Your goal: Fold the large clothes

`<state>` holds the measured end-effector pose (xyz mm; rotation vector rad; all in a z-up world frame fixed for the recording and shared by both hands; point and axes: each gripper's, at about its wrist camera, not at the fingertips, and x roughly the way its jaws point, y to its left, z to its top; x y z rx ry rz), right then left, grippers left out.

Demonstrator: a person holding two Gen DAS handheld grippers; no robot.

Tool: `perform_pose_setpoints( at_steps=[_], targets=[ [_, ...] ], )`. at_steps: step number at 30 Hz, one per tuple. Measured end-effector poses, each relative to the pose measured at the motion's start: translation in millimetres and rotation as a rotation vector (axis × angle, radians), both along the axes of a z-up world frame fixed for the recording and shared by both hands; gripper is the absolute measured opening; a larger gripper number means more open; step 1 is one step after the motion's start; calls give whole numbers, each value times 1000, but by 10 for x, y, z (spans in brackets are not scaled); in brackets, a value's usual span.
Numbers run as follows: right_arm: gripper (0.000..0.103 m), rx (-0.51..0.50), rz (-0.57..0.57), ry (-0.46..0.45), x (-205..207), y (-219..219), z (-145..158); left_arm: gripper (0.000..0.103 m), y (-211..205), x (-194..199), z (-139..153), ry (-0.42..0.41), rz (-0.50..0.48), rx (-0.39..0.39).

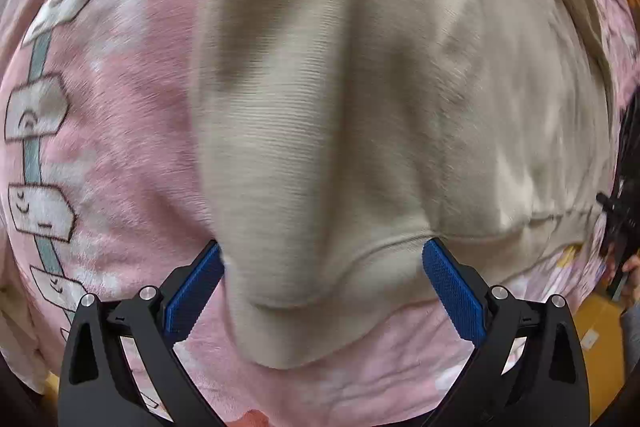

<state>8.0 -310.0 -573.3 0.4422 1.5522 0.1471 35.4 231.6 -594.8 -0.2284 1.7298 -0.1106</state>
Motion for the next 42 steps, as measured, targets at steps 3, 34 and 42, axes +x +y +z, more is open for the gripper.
perform_pose_setpoints(
  at_steps=[3, 34, 42],
  targets=[
    [94, -55, 11, -13, -43, 73, -26, 95, -123, -21, -47, 20, -53, 50],
    [56, 224, -111, 13, -88, -355, 65, 17, -1716, 314, 111, -32, -129, 164],
    [64, 173, 5, 79, -69, -189, -111, 17, -1597, 277, 161, -23, -102, 119]
  ],
)
